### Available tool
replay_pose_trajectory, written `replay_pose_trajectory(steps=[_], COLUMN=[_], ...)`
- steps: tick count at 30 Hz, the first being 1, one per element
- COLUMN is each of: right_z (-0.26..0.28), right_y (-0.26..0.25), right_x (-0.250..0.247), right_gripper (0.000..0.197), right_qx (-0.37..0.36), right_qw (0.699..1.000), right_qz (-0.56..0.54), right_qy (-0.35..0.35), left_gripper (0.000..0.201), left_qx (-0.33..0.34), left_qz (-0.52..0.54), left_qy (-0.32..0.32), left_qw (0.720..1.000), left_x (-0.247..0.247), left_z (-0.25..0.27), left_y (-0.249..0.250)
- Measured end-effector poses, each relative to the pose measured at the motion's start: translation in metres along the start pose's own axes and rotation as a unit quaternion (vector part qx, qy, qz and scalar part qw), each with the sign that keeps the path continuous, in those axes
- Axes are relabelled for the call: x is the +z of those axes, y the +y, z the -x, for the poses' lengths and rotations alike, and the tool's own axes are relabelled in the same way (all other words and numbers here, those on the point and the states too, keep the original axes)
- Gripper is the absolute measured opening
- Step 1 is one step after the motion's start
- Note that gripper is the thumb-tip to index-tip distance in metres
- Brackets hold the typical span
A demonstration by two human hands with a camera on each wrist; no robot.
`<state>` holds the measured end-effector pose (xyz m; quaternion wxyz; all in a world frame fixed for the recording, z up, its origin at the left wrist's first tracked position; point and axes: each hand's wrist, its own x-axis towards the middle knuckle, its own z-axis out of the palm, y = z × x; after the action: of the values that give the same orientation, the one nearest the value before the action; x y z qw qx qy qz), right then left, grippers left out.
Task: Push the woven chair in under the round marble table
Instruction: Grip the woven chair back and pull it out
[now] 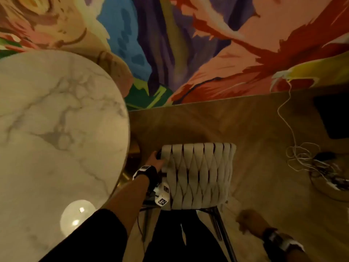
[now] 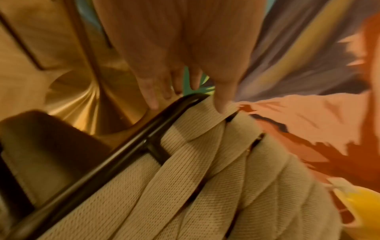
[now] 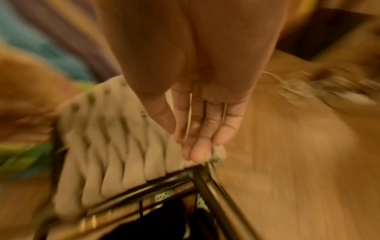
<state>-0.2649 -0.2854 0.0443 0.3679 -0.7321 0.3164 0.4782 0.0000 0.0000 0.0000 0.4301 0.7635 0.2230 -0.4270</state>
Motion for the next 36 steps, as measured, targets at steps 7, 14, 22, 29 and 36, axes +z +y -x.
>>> replay_pose_trajectory(steps=[7,14,22,29,36], right_z=[-0.066,-0.112,-0.041,0.045,0.075], right_y=[-0.139,-0.242,-0.256,-0.29,-0.242], right_x=[-0.052,-0.078,-0.113,-0.17,-0.142], right_gripper=[0.03,0.101,0.023,0.031,0.019], right_qx=[-0.126,-0.156,-0.211,-0.3,-0.307], right_qw=[0.968,0.915,0.919,0.922,0.892], right_qz=[0.211,0.371,0.31,0.245,0.32], right_qy=[0.049,0.006,-0.118,0.019,0.089], left_gripper=[0.085,0.077,0.057,0.039,0.025], left_qx=[0.009,0.138,0.255,0.38,0.357], left_qz=[-0.14,-0.241,-0.21,-0.281,-0.285], left_qy=[-0.096,-0.176,-0.191,-0.13,-0.103], left_qw=[0.985,0.945,0.924,0.872,0.884], left_x=[-0.018,0.002,-0.004,-0.046,-0.024], left_z=[-0.017,0.033,0.07,0.113,0.146], left_y=[0.005,0.015,0.045,0.135,0.096])
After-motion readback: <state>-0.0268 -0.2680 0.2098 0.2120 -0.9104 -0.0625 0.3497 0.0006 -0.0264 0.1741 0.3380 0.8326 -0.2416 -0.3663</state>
